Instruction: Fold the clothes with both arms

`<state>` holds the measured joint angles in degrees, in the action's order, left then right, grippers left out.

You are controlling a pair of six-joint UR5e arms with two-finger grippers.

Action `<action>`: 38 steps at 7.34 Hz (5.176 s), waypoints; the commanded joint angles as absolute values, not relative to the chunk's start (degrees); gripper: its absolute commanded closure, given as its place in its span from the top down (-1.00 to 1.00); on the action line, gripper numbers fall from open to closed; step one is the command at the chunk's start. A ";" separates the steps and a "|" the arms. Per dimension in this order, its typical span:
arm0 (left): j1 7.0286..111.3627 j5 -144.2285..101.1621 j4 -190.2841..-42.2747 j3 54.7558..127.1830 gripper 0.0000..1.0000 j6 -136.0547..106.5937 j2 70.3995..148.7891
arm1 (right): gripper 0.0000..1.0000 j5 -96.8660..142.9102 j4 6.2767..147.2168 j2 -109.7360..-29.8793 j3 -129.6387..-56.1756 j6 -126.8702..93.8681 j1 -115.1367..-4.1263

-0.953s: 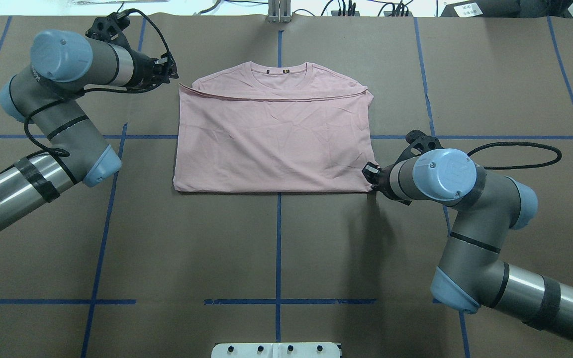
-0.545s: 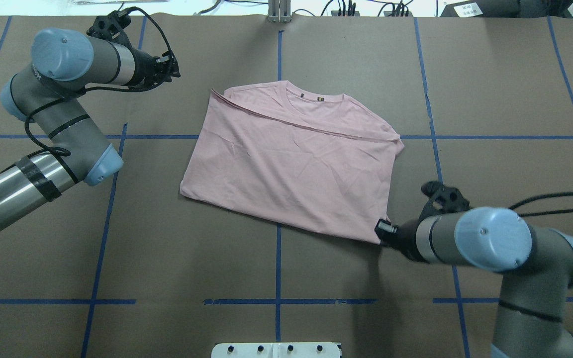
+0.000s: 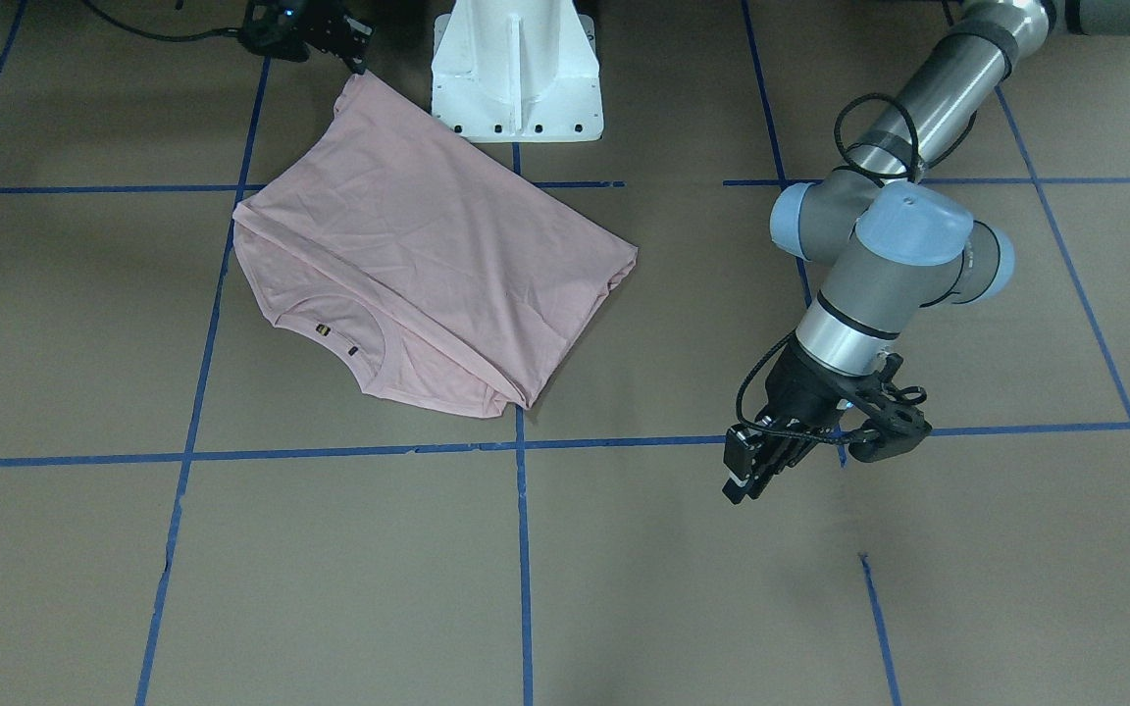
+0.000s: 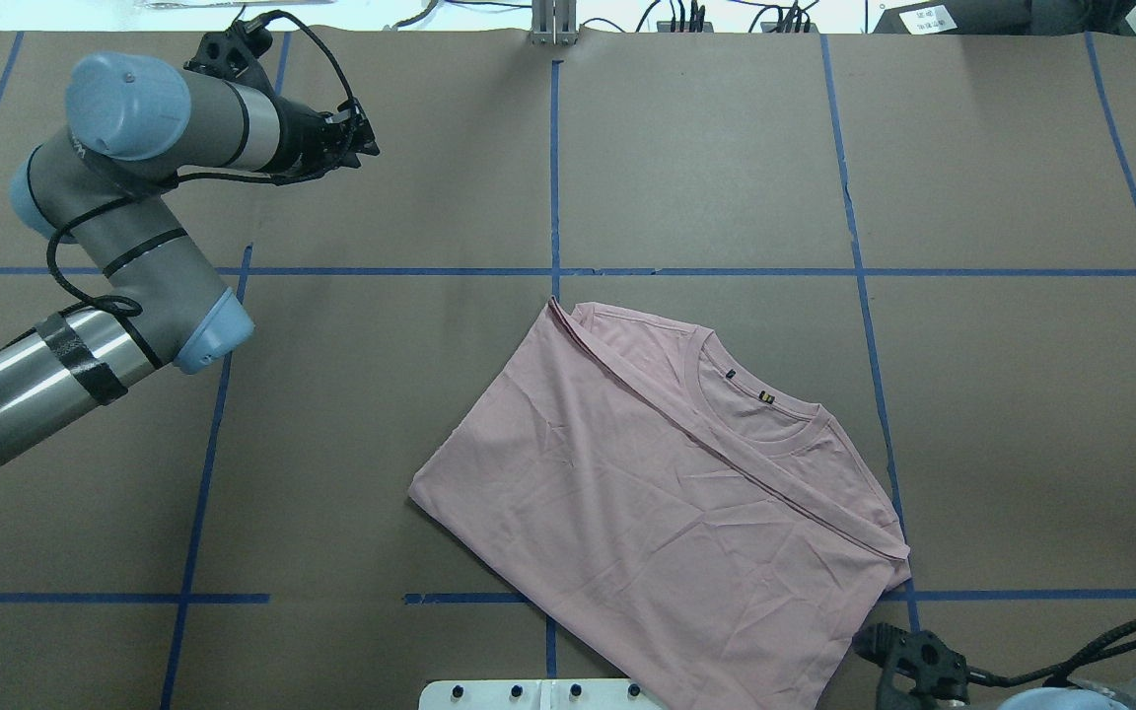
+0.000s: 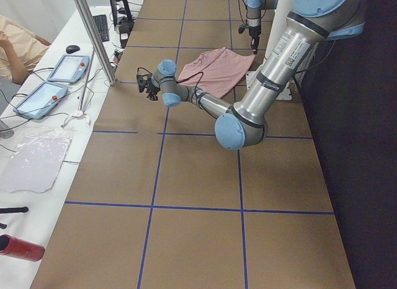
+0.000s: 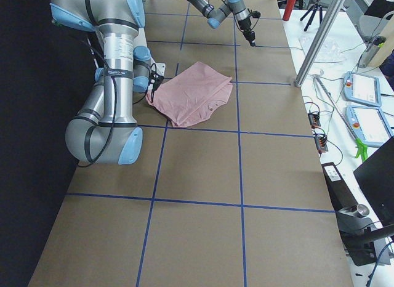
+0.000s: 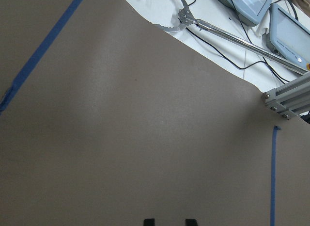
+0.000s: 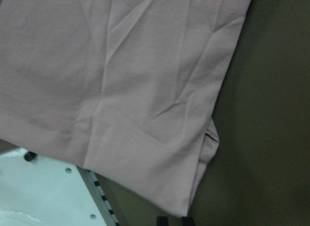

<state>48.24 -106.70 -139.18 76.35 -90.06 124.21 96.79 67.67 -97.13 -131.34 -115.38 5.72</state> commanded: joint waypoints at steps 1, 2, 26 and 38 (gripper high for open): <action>46.33 -113.00 -138.52 82.66 -0.25 -99.69 122.36 | 1.00 96.42 67.76 -98.00 -131.57 -115.93 5.82; 42.14 -113.38 -136.78 91.49 -0.21 -105.32 117.65 | 1.00 96.68 67.68 -97.91 -131.83 -115.49 -0.55; 39.34 -91.49 -116.84 80.96 -1.00 -89.84 126.33 | 1.00 95.54 67.06 -81.74 -115.49 -100.72 -28.04; 44.21 -94.22 -127.18 71.46 -0.42 -88.15 131.48 | 0.00 79.01 72.77 -64.86 -103.80 -117.07 -8.61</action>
